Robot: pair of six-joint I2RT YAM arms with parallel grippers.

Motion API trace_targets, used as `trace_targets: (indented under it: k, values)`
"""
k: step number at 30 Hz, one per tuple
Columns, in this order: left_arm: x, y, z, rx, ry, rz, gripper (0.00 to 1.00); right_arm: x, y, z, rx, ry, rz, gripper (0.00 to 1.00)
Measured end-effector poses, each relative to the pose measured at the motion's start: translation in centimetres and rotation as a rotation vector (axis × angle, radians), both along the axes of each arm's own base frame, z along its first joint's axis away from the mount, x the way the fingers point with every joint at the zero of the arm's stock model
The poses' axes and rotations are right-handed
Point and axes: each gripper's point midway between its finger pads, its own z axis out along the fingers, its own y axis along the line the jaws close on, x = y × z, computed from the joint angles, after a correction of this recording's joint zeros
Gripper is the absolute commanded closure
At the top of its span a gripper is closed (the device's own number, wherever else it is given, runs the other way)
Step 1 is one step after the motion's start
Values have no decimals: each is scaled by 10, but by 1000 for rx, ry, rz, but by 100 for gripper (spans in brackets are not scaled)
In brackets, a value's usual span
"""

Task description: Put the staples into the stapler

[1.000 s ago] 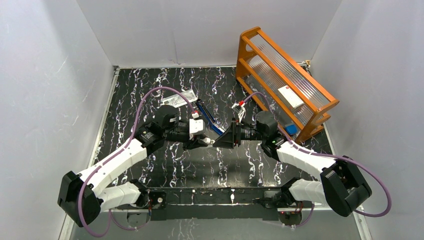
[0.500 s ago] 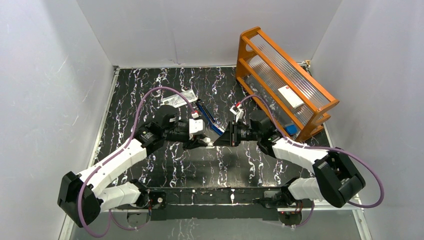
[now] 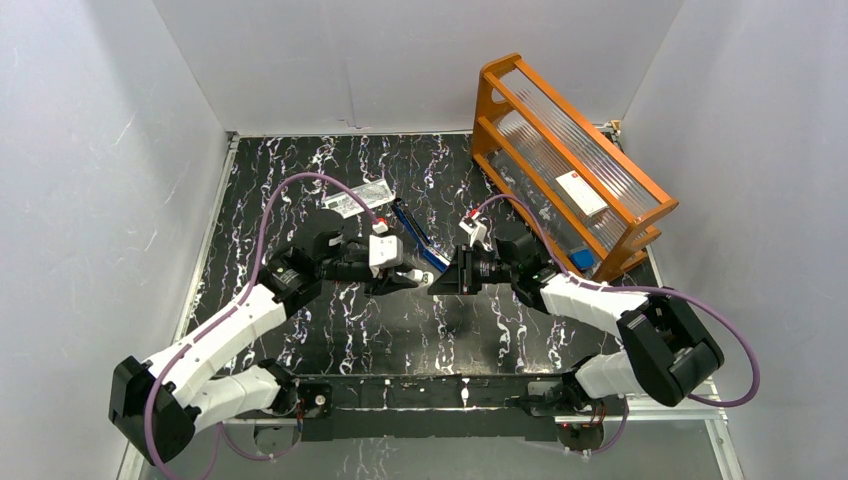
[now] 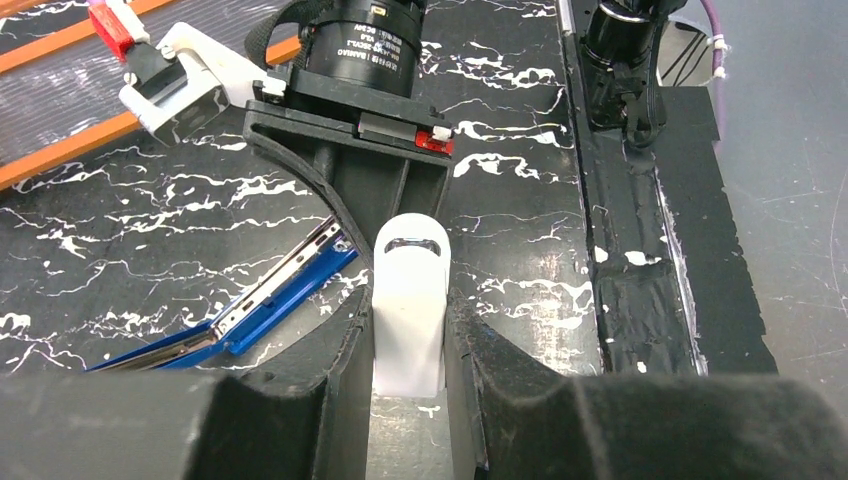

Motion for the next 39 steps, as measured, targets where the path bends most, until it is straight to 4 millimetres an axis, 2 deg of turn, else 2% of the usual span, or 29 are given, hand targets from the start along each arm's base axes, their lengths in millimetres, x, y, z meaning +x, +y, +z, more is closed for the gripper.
trace_targets:
  k: [3,5,8,11,15,19,21,24,30,36,39]
  values:
    - [0,-1,-3,7,9,-2,100,-1,1,2,9,-12,13,58]
    - [1,-1,-6,13,14,0,100,-2,1,8,23,-37,22,45]
    - [3,1,-9,27,8,9,100,-8,-2,27,69,-126,52,28]
    - [3,2,-15,46,11,10,100,-19,-6,47,133,-215,89,21]
    - [3,2,-25,71,37,4,100,-26,-7,64,191,-261,114,28]
    - [4,1,-28,77,46,0,100,-24,-4,65,203,-214,107,48]
    - [4,1,-28,75,45,-1,100,-20,-1,61,191,-178,93,54]
    - [3,1,-28,74,47,-4,100,-16,0,54,170,-126,64,56]
    - [5,2,-28,78,42,6,100,-12,1,53,160,-84,22,56]
    - [13,5,-31,91,36,40,100,-4,6,51,96,37,-11,69]
    - [15,6,-35,107,41,52,100,-1,9,48,71,97,-21,72]
